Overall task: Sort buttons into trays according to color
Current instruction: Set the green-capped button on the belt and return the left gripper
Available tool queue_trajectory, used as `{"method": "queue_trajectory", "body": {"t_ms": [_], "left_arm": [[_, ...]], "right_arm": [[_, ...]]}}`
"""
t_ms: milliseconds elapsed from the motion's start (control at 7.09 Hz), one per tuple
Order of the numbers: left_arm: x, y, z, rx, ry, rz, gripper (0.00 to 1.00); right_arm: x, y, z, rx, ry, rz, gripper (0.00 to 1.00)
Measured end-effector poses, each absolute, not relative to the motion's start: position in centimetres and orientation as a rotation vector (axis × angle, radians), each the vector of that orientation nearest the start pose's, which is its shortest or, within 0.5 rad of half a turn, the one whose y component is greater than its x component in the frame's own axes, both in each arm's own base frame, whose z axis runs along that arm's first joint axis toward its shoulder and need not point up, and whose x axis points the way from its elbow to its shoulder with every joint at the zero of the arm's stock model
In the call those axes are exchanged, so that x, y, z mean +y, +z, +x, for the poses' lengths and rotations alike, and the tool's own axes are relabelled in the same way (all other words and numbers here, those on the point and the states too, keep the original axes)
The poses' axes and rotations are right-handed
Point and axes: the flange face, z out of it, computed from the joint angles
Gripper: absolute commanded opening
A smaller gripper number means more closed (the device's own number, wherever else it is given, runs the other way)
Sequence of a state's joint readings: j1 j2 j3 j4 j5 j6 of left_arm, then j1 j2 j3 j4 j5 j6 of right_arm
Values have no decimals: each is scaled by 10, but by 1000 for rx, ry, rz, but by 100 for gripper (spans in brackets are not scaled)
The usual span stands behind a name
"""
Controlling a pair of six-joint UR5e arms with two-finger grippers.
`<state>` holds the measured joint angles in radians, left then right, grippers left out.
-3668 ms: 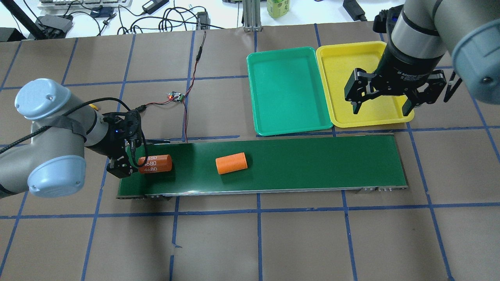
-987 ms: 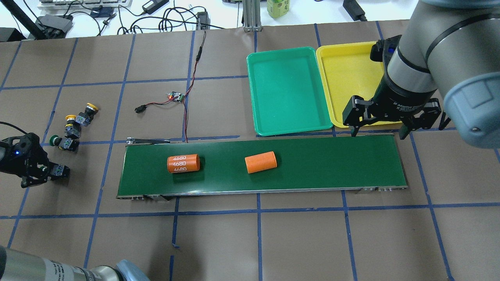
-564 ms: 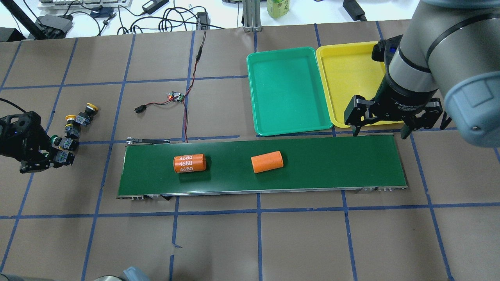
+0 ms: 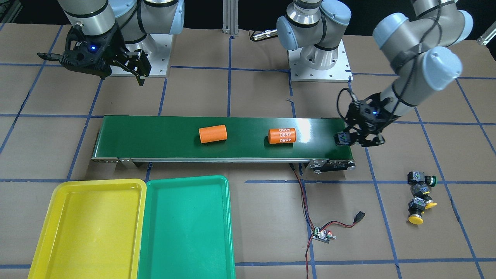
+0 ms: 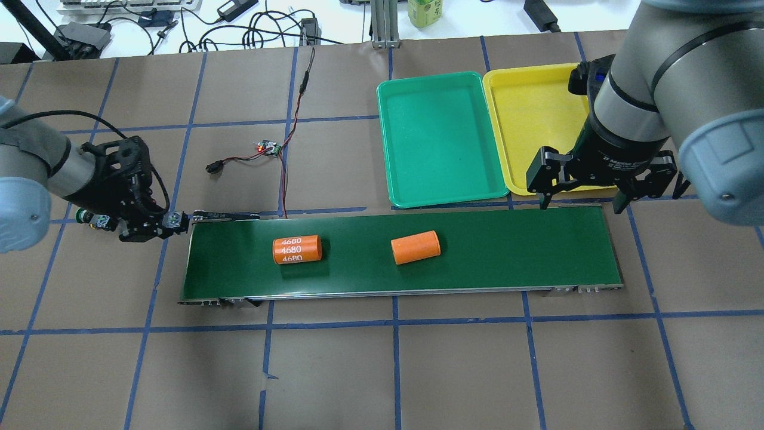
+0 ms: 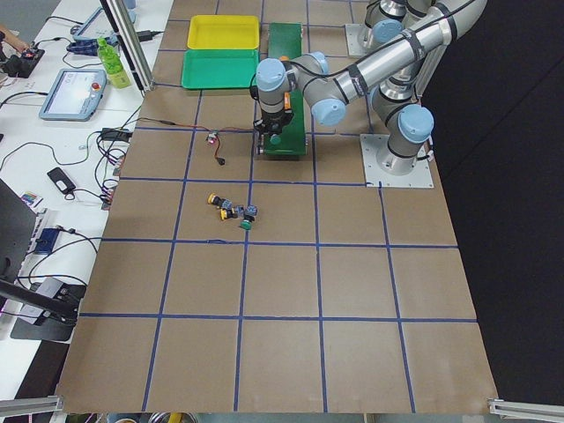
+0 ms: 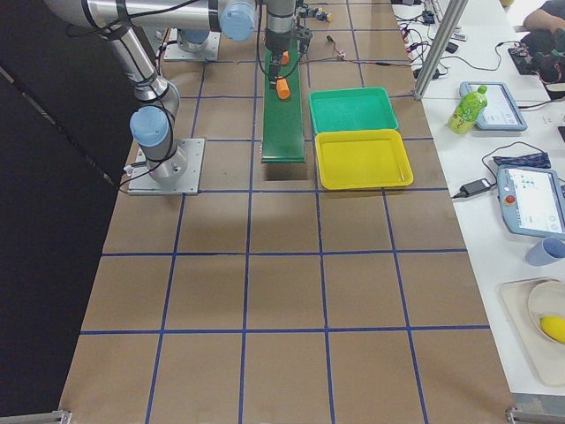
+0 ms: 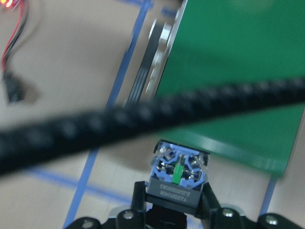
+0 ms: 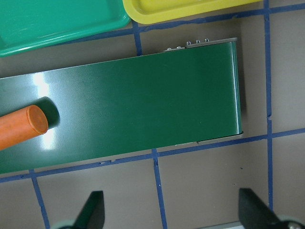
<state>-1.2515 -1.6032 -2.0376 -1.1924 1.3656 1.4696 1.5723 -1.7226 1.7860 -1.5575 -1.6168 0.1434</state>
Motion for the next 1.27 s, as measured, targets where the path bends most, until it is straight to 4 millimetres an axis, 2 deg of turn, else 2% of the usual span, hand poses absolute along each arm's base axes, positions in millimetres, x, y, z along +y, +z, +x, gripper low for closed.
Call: {"method": "queue_trajectory", "body": {"t_ms": [141,282,423,564,705,846,987,1129,1270], "left_arm": [[-466,283,-31,2862,-119,1804,100],[-459,274,-44,2884,-87,1806,100],[-453,269,-48,2927,-49,1744,100],[-453,272,-44,2976,11,1581,100],[-460,284,-33,2979,70,1408,100],[-476,302,-5,2972,90,1262,100],[-490,309,44,2997,96,1130,100],[-496,304,100,3027,101,1045,100],[-499,291,155,3031,95,1043,100]], "right_arm": [[-419,450,129,3184,119,223,100],[-418,449,129,3183,121,224,100],[-418,449,129,3183,122,224,100],[-418,449,129,3183,122,224,100],[-418,448,129,3183,123,225,100],[-418,448,129,3183,123,224,100],[-418,448,129,3183,123,224,100],[-418,449,129,3183,123,225,100],[-418,448,129,3183,123,225,100]]}}
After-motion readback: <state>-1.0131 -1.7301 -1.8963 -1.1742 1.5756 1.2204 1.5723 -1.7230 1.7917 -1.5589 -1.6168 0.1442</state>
